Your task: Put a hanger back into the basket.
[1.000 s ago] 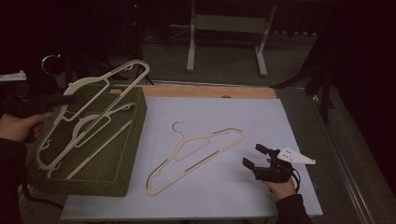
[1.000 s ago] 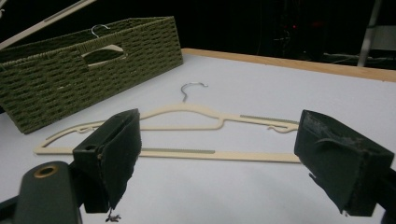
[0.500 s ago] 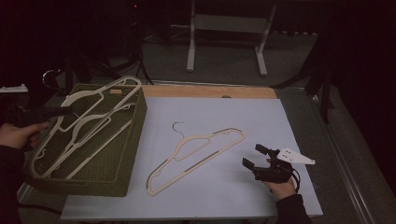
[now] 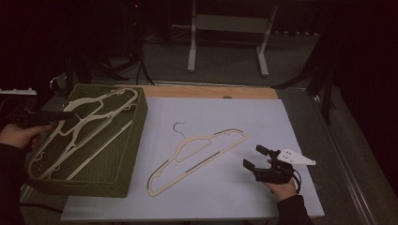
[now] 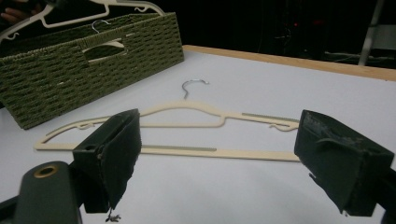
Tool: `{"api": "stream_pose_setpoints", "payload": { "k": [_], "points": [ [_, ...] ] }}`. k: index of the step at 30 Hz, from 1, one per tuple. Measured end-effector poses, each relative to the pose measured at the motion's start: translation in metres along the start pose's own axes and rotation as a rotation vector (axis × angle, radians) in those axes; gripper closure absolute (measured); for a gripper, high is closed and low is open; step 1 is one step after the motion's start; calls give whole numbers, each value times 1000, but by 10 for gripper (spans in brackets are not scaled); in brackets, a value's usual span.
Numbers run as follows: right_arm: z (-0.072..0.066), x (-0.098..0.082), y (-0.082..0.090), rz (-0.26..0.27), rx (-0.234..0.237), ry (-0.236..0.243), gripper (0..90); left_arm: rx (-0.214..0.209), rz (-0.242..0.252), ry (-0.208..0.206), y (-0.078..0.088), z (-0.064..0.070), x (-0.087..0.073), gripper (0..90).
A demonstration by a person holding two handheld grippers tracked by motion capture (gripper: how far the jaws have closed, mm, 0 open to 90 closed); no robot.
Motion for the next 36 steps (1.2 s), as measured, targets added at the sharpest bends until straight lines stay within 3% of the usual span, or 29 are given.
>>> {"api": "stream_pose_setpoints", "payload": {
  "k": [3,8,18,22,23,25,29,30,33,36],
  "points": [
    [0,0,0,-1,-1,-1,146,-21,-8,2,-8,0,-3,868],
    [0,-1,-1,-4,0,1,146,-13,-57,-17,-22,-1,-7,866],
    [0,-2,-2,-13,0,-1,146,-6,-105,23,-42,-11,-20,857],
    [0,-2,-2,-14,0,-2,146,34,-70,63,-44,-18,-20,805],
    [0,-2,-2,-15,0,-1,146,41,-61,105,-42,-21,-17,710],
    [-1,-2,-2,-14,2,-2,146,115,-50,130,-35,-28,-11,537],
    [-1,-1,-2,-5,5,-2,146,192,87,131,-13,-30,5,406],
    [-1,-1,-2,-6,4,-1,146,202,101,132,-10,-30,6,360],
    [-1,-2,-2,-10,3,-3,146,157,150,93,-5,-15,12,308],
    [-2,-2,-3,-17,5,-1,146,90,177,28,-6,15,18,250]
  ]
}}
Point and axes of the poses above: each handheld gripper's, and its own axes: y roughly backward along the jaws, x roughly out of its top, z roughly to its right, the point moved 9 cm from there along -y, roughly forward along the jaws, and after that the axes turned 1 degree about -z, right-handed, at the moved point
